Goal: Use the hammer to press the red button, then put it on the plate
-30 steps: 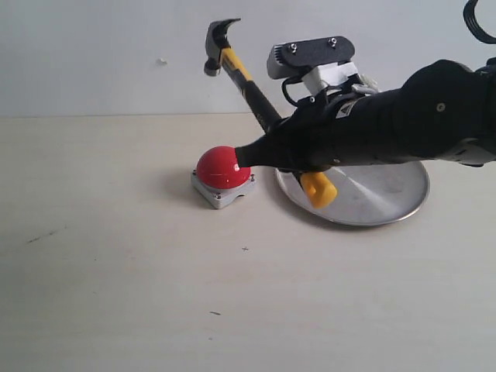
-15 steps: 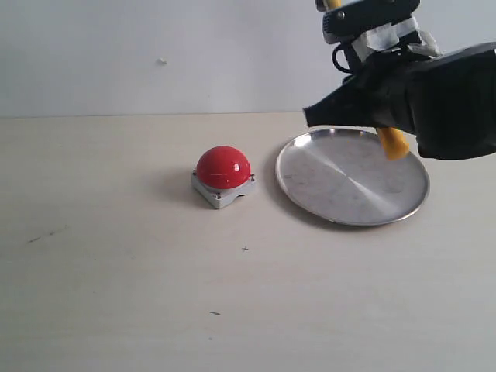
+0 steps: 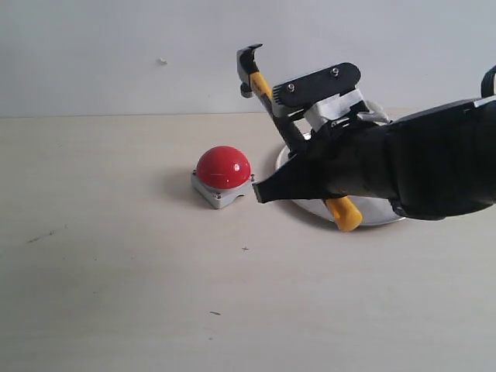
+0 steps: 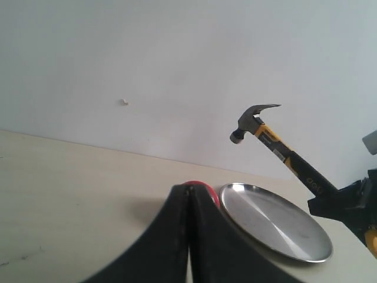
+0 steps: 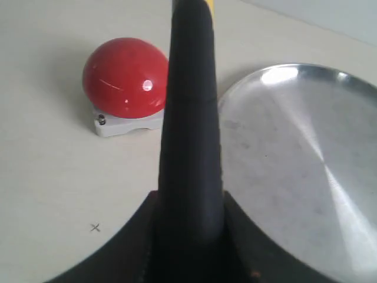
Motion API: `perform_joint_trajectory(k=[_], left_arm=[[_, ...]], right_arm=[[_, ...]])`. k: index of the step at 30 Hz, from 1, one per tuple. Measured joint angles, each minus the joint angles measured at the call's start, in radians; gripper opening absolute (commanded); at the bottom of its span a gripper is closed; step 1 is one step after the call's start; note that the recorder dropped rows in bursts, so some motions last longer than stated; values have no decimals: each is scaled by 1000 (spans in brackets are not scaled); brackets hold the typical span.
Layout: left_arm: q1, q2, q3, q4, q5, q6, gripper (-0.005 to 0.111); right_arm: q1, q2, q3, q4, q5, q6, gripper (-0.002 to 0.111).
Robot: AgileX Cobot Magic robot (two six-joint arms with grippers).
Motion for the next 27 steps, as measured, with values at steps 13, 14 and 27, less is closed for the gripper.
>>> perform_joint_trajectory(k=[13,14,27], left_arm=[[0,0,0,0,0,0,0],[0,0,0,0,0,0,0],[0,0,0,0,0,0,0]], right_arm=[[8,0,98,-10,134,89,0],[8,0,98,-10,136,91,0],[8,85,40,-12,144,115,0]])
